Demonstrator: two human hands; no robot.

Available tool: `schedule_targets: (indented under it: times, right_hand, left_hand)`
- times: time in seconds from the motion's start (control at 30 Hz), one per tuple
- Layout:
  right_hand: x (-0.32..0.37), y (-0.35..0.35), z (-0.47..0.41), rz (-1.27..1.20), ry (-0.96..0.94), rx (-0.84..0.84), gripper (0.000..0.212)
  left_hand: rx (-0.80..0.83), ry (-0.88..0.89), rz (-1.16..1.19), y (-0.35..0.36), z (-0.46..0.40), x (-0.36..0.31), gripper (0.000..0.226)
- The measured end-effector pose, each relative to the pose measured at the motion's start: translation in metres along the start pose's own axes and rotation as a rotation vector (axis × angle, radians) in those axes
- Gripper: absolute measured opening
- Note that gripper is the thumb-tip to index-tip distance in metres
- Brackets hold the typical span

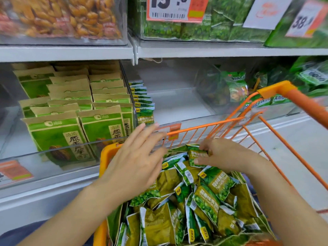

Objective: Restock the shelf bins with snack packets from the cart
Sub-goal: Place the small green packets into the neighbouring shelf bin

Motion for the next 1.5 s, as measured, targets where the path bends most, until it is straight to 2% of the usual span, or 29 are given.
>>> schedule_targets:
  times: [0.07,0.13,0.2,0.3,0.37,0.43,0.53,0.6,0.67,0.77,0.83,0.97,1.0,1.1,1.2,1.27,1.33,1.37,1.43,1.5]
  right_hand:
    - [0.002,0.005,-0.006,0.061,0.034,-0.045,0.073]
    - [0.01,0.006,-0.012,0.203,0.056,-0.084,0.081]
    - [0.022,0.009,-0.016,0.314,0.035,-0.095,0.069]
    - [0.029,0.007,-0.018,0.253,-0.024,-0.122,0.034]
    - [0.026,0.003,-0.018,0.193,-0.06,-0.14,0.028]
    - [0.025,-0.004,-0.016,0.11,-0.083,-0.189,0.029]
    - [0.032,-0.012,-0.011,-0.026,-0.153,-0.271,0.024]
    - [0.042,-0.019,-0.007,-0.143,-0.235,-0.347,0.017]
    - [0.055,-0.024,-0.002,-0.315,-0.346,-0.436,0.013]
    - [0.073,-0.022,0.002,-0.581,-0.505,-0.408,0.017]
    - [0.077,-0.023,0.005,-0.723,-0.547,-0.391,0.021]
    - [0.049,-0.049,0.015,-0.864,-0.46,-0.758,0.012]
    - [0.044,-0.05,0.015,-0.858,-0.437,-0.781,0.008]
    - [0.053,-0.032,0.005,-0.791,-0.426,-0.552,0.034]
    - [0.073,-0.024,0.005,-0.772,-0.517,-0.446,0.02]
    - [0.075,-0.031,0.003,-0.719,-0.518,-0.469,0.027]
    - [0.075,-0.049,0.0,-0.65,-0.521,-0.527,0.046]
    - [0.073,-0.062,-0.002,-0.635,-0.519,-0.58,0.048]
    - [0.064,-0.091,-0.013,-0.605,-0.484,-0.705,0.045]
    - [0.056,-0.109,-0.037,-0.546,-0.417,-0.757,0.04]
  left_hand:
    - [0.078,0.032,-0.022,0.013,0.001,-0.006,0.031]
    - [0.142,0.044,-0.037,0.024,0.003,-0.006,0.035]
    - [0.191,0.035,-0.025,0.028,0.002,-0.003,0.036]
    - [0.238,-0.023,0.108,0.027,0.0,0.0,0.037]
    - [0.316,-0.171,0.308,0.022,-0.003,0.003,0.039]
    - [0.479,-0.411,0.568,0.029,-0.001,0.01,0.039]
    - [0.719,-0.739,0.925,0.047,0.007,0.012,0.028]
    - [0.849,-0.907,1.137,0.053,0.012,0.005,0.034]
    - [0.888,-0.988,1.278,0.054,0.015,-0.001,0.047]
    - [0.783,-1.034,1.367,0.052,0.013,0.003,0.055]
    - [0.729,-1.033,1.39,0.05,0.011,0.008,0.05]
    - [0.586,-0.986,1.414,0.04,0.003,0.017,0.024]
    - [0.52,-0.966,1.385,0.036,0.0,0.021,0.023]
    - [0.368,-0.874,1.307,0.02,-0.008,0.03,0.012]
    - [0.272,-0.751,1.021,0.003,-0.011,0.037,0.007]
    - [0.178,-0.619,0.775,-0.011,-0.012,0.039,0.016]
    - [0.01,-0.441,0.569,-0.033,-0.013,0.039,0.025]
    - [-0.105,-0.357,0.47,-0.045,-0.014,0.04,0.026]
    - [-0.288,-0.26,0.325,-0.063,-0.014,0.047,0.022]
    - [-0.348,-0.236,0.245,-0.067,-0.015,0.06,0.02]
Point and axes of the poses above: each hand's wrist, its own z-axis away from the middle knuckle, its own y-axis out of the palm, x = y × z, the point moved 8 cm from there along -z, towards the middle knuckle, and after that the axes turned 13 degrees about -y, right-handed, at the moved point
